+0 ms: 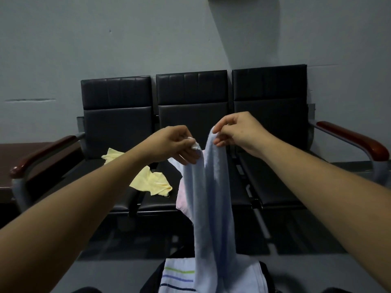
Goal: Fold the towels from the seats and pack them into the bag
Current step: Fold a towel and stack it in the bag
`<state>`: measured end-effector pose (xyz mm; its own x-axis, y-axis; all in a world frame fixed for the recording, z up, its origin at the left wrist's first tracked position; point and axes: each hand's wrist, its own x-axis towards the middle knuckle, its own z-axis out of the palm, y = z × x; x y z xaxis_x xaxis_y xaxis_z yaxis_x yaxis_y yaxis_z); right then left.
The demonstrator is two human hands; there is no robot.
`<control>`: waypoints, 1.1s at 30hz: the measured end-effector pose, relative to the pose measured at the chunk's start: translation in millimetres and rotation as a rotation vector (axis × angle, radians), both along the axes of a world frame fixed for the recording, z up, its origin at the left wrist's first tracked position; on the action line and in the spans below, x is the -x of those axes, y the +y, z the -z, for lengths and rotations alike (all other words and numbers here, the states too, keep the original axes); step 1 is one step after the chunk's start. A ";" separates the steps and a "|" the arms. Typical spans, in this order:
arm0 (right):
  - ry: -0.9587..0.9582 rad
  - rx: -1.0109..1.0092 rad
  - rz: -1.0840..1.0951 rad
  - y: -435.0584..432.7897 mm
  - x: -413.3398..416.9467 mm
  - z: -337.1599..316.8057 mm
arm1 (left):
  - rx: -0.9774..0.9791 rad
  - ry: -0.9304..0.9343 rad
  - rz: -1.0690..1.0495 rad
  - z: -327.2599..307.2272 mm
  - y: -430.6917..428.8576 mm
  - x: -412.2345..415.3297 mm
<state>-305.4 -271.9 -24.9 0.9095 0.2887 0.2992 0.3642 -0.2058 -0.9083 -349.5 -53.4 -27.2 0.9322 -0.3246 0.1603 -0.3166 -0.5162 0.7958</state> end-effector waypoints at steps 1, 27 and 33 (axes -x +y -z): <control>-0.007 0.032 -0.043 1.4 2.2 -0.1 | -0.010 -0.017 -0.018 -0.5 -1.3 0.2; -0.046 0.127 0.315 -19.5 -15.3 13.2 | -0.036 -0.074 -0.197 5.7 29.0 -9.1; 0.022 -0.695 0.016 -22.1 -11.0 -51.2 | 0.645 -0.167 -0.038 -55.9 5.9 -9.5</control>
<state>-294.4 -294.0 26.3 0.9199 0.0236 0.3914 0.3460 0.4208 -0.8386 -340.0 -47.5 28.7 0.8868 -0.0828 0.4547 -0.4535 0.0335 0.8906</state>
